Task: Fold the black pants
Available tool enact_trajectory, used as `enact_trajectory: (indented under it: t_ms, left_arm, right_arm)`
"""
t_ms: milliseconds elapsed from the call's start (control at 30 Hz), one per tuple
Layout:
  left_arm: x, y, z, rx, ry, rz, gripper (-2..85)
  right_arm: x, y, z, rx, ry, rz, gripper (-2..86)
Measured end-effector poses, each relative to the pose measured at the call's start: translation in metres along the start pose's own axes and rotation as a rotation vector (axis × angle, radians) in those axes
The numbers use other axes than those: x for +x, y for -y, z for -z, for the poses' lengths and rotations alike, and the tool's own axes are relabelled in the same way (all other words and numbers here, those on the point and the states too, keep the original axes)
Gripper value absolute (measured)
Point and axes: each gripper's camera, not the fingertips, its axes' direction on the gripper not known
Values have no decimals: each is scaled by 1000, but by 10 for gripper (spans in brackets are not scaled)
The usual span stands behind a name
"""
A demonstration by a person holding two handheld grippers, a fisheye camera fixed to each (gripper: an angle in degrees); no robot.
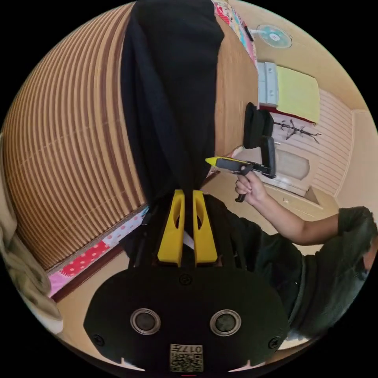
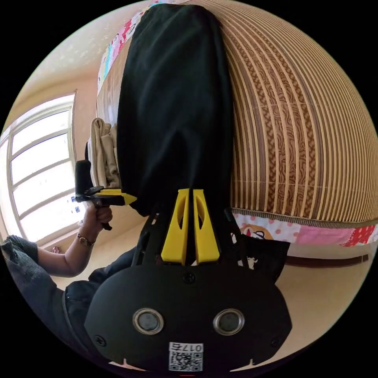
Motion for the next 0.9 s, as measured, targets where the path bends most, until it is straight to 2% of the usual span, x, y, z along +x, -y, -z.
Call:
enact_trajectory:
  t_ms: [33,67,100,133,167,233,300,367,467,567,767,900]
  left_arm:
    - [-1,-2,4,32,-129,-22,29]
    - [-3,-7,10,98,-353,-69,25]
    - [-4,-13,13,149,-495,-99,20]
    - [-5,-16,13,166,-525,-105,19]
    - [-10,-23,11,185,-510,-82,16]
    - [-24,-33,2,166,-308,46,17]
    - [-53,-46,-14,128,65,294,24]
    - [-69,-50,-27,98,140,369,14]
    - [-69,-56,-29,118,198,404,-4]
    - [-42,-59,-11,207,272,316,2]
    - [-7,-14,29,358,282,130,121]
    - [-20,39,58,500,281,158,131]
  right_arm:
    - [-5,-9,21,72,146,42,20]
    - [-7,-14,31,107,212,64,19]
    - [-9,-25,50,161,296,88,18]
    - [-9,-35,61,184,268,78,17]
    - [-8,-39,63,181,221,66,17]
    - [5,-46,51,88,-39,24,17]
    - [30,-42,31,26,-136,-50,18]
    - [52,-38,21,22,-141,-134,18]
    - [62,-40,19,27,-132,-131,21]
    - [67,-48,31,16,-104,-135,30]
    - [82,-28,91,148,14,-81,65]
    - [99,39,109,154,58,10,97]
